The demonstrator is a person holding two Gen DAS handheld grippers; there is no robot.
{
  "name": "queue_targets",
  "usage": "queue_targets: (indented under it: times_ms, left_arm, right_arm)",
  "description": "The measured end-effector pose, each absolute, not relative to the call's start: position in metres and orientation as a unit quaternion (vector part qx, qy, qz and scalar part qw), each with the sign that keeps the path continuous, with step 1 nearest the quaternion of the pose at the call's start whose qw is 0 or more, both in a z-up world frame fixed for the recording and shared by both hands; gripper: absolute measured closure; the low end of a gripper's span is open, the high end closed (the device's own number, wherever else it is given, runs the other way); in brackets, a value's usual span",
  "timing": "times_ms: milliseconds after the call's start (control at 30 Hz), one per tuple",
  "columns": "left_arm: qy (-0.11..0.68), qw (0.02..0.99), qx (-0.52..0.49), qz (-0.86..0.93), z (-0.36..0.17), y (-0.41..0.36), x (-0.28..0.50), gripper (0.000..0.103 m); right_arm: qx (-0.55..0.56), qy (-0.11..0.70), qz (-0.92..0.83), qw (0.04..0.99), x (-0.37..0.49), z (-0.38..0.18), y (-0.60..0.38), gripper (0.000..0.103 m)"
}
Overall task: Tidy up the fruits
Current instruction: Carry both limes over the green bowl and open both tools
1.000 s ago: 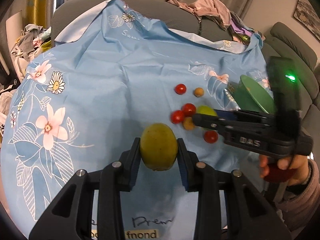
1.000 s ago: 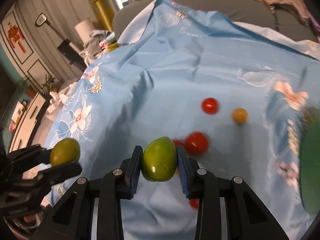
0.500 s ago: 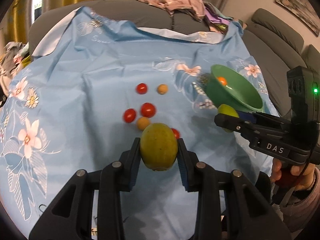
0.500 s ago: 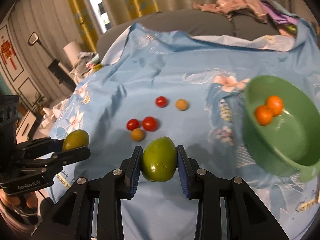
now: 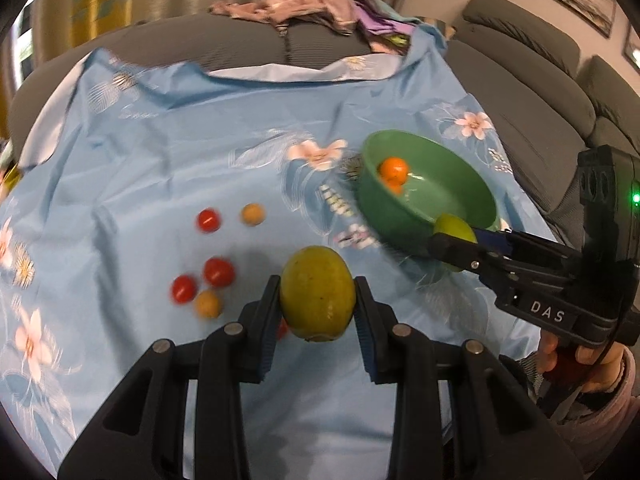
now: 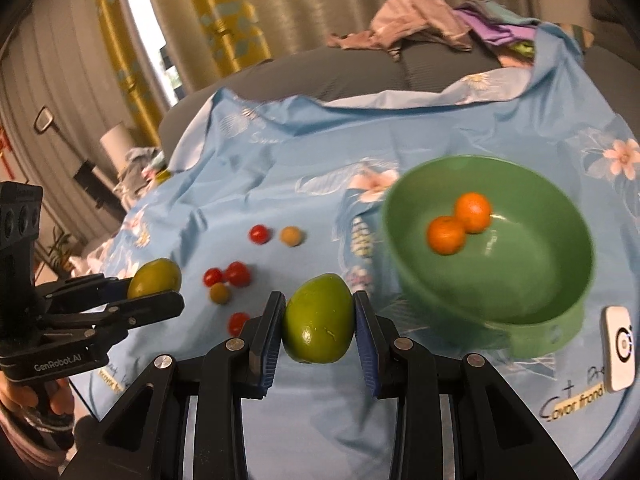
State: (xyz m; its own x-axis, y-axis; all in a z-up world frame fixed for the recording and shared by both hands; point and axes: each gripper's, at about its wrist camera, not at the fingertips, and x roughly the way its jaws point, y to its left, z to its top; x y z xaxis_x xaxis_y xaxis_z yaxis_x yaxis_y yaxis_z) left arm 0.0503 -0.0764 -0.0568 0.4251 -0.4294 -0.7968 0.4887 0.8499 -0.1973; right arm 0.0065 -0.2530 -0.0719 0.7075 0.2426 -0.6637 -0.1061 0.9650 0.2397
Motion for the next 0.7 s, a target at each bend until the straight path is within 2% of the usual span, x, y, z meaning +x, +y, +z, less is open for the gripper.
queue_targets:
  times_ms: [300, 700]
  left_arm:
    - [0.446, 0.827, 0.067, -0.336, -0.056, -0.155, 0.080, 0.069]
    - [0.478, 0.795, 0.092, -0.362, -0.091, -0.222, 0.113, 0.069]
  right_arm:
    - [0.105, 0.348, 0.027, 0.931, 0.006, -0.068, -0.305, 0.067]
    - [0.092, 0.355, -0.025, 0.930, 0.018, -0.078, -0.340, 0.067]
